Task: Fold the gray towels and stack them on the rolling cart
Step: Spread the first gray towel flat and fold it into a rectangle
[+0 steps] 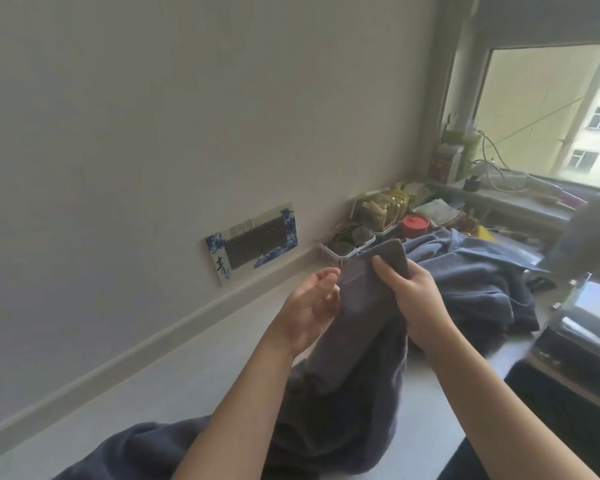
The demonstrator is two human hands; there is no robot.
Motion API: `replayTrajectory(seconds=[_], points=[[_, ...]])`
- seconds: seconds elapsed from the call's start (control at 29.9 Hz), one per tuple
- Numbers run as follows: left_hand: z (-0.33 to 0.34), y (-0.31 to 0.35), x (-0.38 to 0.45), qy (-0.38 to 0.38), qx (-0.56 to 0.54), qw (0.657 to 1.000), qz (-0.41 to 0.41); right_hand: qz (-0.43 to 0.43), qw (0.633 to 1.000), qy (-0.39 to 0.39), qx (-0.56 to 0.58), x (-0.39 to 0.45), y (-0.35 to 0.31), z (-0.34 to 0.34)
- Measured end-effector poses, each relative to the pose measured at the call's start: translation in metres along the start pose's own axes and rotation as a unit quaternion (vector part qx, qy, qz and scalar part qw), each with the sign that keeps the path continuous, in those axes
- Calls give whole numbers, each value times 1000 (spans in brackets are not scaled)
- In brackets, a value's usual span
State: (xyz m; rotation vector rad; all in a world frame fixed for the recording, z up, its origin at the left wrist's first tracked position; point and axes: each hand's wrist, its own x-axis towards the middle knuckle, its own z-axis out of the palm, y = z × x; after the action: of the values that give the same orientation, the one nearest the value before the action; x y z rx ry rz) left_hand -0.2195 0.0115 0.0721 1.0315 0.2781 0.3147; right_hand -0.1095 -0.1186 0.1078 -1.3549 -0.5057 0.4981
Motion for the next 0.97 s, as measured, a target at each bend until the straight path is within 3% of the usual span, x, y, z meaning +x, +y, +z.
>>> replayTrajectory(seconds=[0.1,0.17,0.27,0.37,0.4,0.5,0.6,0.67,0.77,0.87,0.97], points=[[41,1,37,-50,115,992,-18,-31,999,-11,-42,24,-17,-37],[67,0,60,-73,117,990,-24,-46,998,12,-36,35,-28,-59],[87,-3,96,-100,103,989,-34,-32,997,65,27,52,-37,-94],[92,-2,127,-113,173,976,-75,-1,986,128,108,70,-41,-132],[91,-1,138,-120,225,962,-97,8,981,146,126,76,-42,-144],[86,10,165,-128,434,879,-152,14,969,194,149,90,-39,-177],[78,33,184,-71,482,859,-158,17,954,240,177,98,-29,-202],[76,52,197,-35,522,841,-136,20,944,267,191,101,-24,-215],[87,77,226,-16,608,788,-96,29,940,278,195,107,-19,-230],[114,96,263,45,657,752,23,14,941,277,193,114,-20,-235],[149,104,292,101,730,659,151,-12,943,287,166,124,-24,-241]])
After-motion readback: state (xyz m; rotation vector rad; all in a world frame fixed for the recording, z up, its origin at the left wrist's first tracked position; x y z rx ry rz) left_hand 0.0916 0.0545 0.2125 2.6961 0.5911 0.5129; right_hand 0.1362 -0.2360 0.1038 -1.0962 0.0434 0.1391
